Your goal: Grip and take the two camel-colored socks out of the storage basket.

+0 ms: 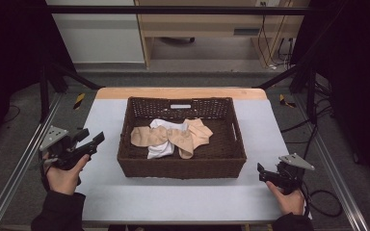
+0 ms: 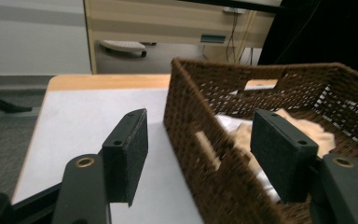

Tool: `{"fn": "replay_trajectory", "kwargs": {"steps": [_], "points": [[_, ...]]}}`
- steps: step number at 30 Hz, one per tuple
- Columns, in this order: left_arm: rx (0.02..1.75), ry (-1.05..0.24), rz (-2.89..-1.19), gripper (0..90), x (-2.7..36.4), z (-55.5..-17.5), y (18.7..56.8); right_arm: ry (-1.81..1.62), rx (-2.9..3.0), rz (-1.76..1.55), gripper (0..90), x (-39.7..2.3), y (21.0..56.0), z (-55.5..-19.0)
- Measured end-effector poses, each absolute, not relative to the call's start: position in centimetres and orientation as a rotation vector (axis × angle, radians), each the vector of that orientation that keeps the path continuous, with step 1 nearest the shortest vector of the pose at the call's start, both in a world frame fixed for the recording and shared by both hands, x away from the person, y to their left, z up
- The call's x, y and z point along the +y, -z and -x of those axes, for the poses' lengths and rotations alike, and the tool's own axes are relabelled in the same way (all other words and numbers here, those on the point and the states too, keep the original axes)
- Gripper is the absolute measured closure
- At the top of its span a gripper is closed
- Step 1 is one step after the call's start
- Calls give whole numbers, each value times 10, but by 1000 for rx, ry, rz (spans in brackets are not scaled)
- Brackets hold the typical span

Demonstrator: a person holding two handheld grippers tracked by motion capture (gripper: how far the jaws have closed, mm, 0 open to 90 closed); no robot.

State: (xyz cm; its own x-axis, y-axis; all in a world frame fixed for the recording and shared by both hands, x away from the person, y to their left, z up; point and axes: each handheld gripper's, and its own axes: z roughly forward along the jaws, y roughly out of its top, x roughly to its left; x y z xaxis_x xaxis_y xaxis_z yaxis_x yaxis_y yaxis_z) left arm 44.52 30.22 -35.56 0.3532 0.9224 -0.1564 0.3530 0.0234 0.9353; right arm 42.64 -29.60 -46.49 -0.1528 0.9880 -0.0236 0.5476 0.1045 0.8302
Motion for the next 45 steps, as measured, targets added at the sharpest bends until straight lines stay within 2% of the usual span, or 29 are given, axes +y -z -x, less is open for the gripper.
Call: {"fn": "replay_trajectory", "kwargs": {"steps": [24,45], "points": [[1133,-671,-1623,341,228,-496,318,-927,1766,-1501,44,-296,464,-427],[1125,-696,-1732,327,173,-550,342,-931,1770,-1503,46,-296,465,-428]]}}
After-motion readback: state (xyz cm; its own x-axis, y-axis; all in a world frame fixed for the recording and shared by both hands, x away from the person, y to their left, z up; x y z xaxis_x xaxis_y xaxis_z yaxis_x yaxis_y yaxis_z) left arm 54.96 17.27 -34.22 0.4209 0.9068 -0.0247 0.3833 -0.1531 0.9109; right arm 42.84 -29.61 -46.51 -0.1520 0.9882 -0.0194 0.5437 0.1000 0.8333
